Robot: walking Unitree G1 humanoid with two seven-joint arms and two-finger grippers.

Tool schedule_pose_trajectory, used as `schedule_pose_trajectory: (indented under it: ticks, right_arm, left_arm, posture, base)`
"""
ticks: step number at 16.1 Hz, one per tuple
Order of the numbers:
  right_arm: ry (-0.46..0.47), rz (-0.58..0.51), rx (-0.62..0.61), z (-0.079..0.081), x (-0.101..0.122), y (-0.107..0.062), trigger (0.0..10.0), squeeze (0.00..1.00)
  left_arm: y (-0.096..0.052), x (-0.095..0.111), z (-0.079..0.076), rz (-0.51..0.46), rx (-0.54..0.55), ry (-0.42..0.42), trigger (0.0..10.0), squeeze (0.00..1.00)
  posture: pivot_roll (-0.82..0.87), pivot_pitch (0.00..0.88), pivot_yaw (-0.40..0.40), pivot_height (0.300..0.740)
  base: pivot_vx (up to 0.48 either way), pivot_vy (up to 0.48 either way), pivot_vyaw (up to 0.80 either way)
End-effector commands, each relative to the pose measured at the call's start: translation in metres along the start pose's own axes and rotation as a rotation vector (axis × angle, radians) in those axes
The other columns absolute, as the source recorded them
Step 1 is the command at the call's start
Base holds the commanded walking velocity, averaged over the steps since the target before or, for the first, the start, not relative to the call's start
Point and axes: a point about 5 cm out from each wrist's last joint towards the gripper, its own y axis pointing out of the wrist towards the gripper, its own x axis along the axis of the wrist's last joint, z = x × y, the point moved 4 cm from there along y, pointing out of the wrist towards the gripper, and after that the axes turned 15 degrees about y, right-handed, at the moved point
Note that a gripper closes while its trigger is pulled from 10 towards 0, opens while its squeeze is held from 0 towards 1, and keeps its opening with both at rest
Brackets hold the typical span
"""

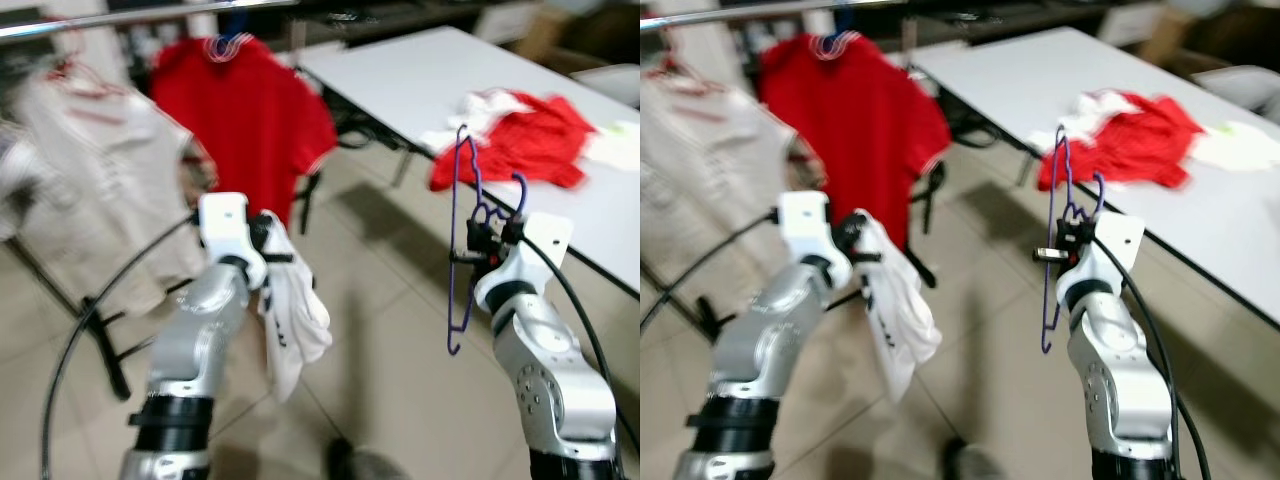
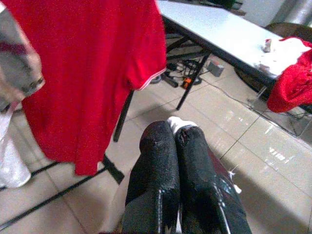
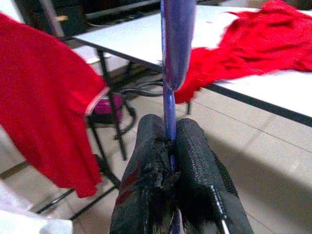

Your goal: Hang hanger

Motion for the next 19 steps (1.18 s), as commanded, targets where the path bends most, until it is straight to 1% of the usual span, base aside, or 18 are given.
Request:
schedule_pose_trajectory:
  ticks: [1, 2, 4, 5, 6, 7, 8, 9, 13, 14, 16, 17, 18, 19]
  right_arm:
    - [-0.008, -0.026, -0.029, -0.009, 0.007, 0.0, 10.0, 0.0]
    - [-0.006, -0.028, -0.036, -0.009, 0.008, 0.001, 10.0, 0.0]
    - [0.034, -0.002, -0.02, -0.006, 0.004, 0.0, 10.0, 0.0]
    - [0.019, 0.009, -0.024, -0.005, 0.002, -0.001, 10.0, 0.0]
    - [-0.009, 0.009, -0.03, -0.006, 0.001, -0.001, 10.0, 0.0]
    - [-0.003, 0.009, -0.02, -0.005, 0.001, 0.0, 10.0, 0.0]
    - [-0.006, 0.007, -0.023, -0.006, 0.001, 0.0, 10.0, 0.0]
    - [-0.073, -0.017, -0.057, -0.011, 0.004, 0.0, 10.0, 0.0]
    - [-0.087, -0.015, -0.083, -0.016, 0.006, -0.001, 10.0, 0.0]
    - [-0.065, -0.011, -0.07, -0.014, 0.006, -0.002, 10.0, 0.0]
    - [0.019, -0.005, -0.015, -0.006, 0.005, -0.002, 10.0, 0.0]
    - [0.027, -0.029, -0.009, -0.003, 0.009, -0.002, 10.0, 0.0]
    - [-0.031, -0.05, -0.048, -0.005, 0.011, -0.001, 10.0, 0.0]
    - [-0.034, -0.033, -0.054, -0.007, 0.008, 0.0, 10.0, 0.0]
  left_arm:
    - [0.0, 0.015, -0.01, -0.067, -0.03, 0.003, 10.0, 0.0]
    - [0.0, 0.017, -0.009, -0.071, -0.02, 0.029, 10.0, 0.0]
    - [0.0, 0.018, -0.01, -0.086, -0.024, 0.044, 10.0, 0.0]
    - [0.0, 0.016, -0.007, -0.071, -0.006, 0.04, 10.0, 0.0]
    - [0.0, 0.014, -0.006, -0.067, -0.005, 0.005, 10.0, 0.0]
    - [0.0, 0.013, -0.005, -0.066, -0.002, -0.014, 10.0, 0.0]
    - [0.0, 0.013, -0.004, -0.065, 0.002, -0.012, 10.0, 0.0]
    - [0.0, 0.012, -0.003, -0.061, 0.01, -0.002, 10.0, 0.0]
    - [0.0, 0.011, -0.003, -0.058, 0.007, 0.001, 10.0, 0.0]
    - [0.0, 0.011, -0.004, -0.056, 0.007, 0.0, 10.0, 0.0]
    - [0.0, 0.01, -0.004, -0.052, 0.006, 0.001, 10.0, 0.0]
    - [0.0, 0.01, -0.004, -0.051, 0.005, 0.002, 10.0, 0.0]
    - [0.0, 0.011, -0.004, -0.054, 0.003, 0.003, 10.0, 0.0]
    - [0.0, 0.011, -0.005, -0.058, 0.003, 0.002, 10.0, 0.0]
  posture:
    - [0.06, 0.016, -0.037, 0.74]
    - [0.06, 0.016, -0.037, 0.74]
    - [0.06, 0.015, -0.037, 0.74]
    - [0.06, 0.015, -0.038, 0.74]
    - [0.06, 0.015, -0.038, 0.74]
    - [0.06, 0.018, -0.037, 0.74]
    - [0.06, 0.018, -0.037, 0.74]
    - [0.06, 0.018, -0.037, 0.74]
    - [0.06, 0.02, -0.039, 0.74]
    - [0.06, 0.019, -0.039, 0.74]
    - [0.06, 0.019, -0.039, 0.74]
    - [0.06, 0.019, -0.039, 0.74]
    - [0.06, 0.019, -0.039, 0.74]
    - [0.06, 0.019, -0.039, 0.74]
  base:
    - [0.0, 0.0, -0.8]
    - [0.0, 0.0, -0.8]
    - [0.0, 0.0, -0.8]
    - [0.0, 0.0, -0.8]
    - [0.0, 0.0, -0.8]
    - [0.0, 0.0, -0.79]
    - [0.0, 0.0, -0.79]
    - [0.0, 0.0, -0.79]
    - [0.0, 0.0, -0.8]
    - [0.0, 0.0, -0.8]
    - [0.0, 0.0, -0.8]
    - [0.0, 0.0, -0.8]
    - [0.0, 0.0, -0.8]
    - [0.0, 0.0, -0.77]
